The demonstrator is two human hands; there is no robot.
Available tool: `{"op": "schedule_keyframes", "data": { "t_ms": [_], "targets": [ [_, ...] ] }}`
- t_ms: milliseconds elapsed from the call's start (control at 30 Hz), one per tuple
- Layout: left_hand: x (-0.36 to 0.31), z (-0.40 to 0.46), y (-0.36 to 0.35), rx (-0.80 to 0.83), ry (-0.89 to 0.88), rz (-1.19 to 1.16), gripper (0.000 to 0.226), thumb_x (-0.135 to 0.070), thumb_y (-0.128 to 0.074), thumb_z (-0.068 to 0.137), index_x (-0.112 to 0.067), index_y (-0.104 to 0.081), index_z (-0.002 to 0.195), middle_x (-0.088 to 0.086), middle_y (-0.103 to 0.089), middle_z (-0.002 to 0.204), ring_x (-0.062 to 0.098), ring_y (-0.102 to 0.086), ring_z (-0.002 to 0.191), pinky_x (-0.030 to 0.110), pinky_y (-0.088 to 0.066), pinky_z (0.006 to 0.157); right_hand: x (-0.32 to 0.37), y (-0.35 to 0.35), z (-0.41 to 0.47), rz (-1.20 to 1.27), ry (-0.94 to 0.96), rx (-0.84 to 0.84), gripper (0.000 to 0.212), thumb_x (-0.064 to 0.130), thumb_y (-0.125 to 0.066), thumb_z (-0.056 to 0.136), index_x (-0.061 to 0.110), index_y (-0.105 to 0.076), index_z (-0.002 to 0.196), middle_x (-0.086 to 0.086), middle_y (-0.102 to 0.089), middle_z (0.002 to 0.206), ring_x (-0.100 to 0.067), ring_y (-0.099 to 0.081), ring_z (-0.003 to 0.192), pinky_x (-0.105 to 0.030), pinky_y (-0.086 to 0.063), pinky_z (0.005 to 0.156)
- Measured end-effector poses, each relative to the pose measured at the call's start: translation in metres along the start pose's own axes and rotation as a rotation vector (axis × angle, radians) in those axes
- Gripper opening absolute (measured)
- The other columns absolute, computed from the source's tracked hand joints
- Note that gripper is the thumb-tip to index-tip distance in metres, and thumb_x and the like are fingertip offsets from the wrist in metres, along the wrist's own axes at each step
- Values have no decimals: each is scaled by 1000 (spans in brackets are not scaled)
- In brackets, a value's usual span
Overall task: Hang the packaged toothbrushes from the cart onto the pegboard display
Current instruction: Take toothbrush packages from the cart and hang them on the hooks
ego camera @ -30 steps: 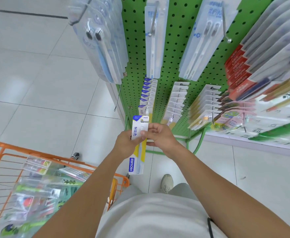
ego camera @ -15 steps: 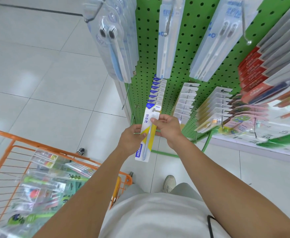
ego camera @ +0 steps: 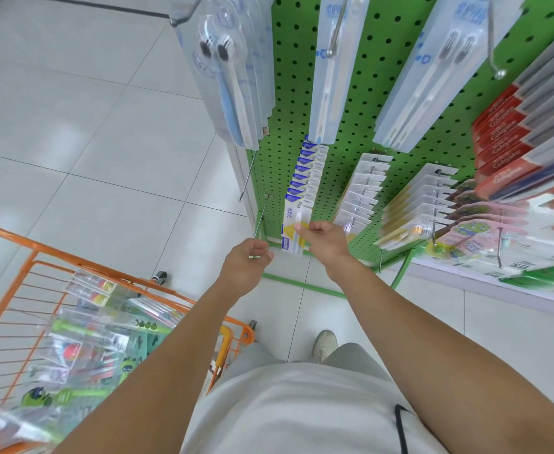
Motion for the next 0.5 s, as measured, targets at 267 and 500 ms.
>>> {"op": "schedule_keyframes", "data": {
  "t_ms": [267, 500],
  "targets": [
    [5, -6, -5, -26, 21, -28, 27, -26, -65, 96, -17, -64, 122, -3, -64, 110, 18, -61, 102, 29, -50, 81, -13, 2, 2, -72, -33, 7, 53, 34, -82, 84, 6, -62, 125, -3, -64, 118, -20, -61, 106, -42, -52, 102],
    [20, -24, 1, -78, 66, -7, 28, -28, -65, 96, -17, -62, 121, -2, -64, 112, 12, -57, 79, 20, -43, 64, -38, -2, -22, -31, -213, 42, 42, 33, -83, 82, 10, -59, 108, -4, -62, 99, -20, -60, 80, -41, -60, 87]
  ]
}}
Point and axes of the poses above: each hand's wrist, its own z-axis towards the middle knuckle, its own y-axis out of the back of the hand, x = y × z, the point moved 5 cm from there along z, towards the middle knuckle
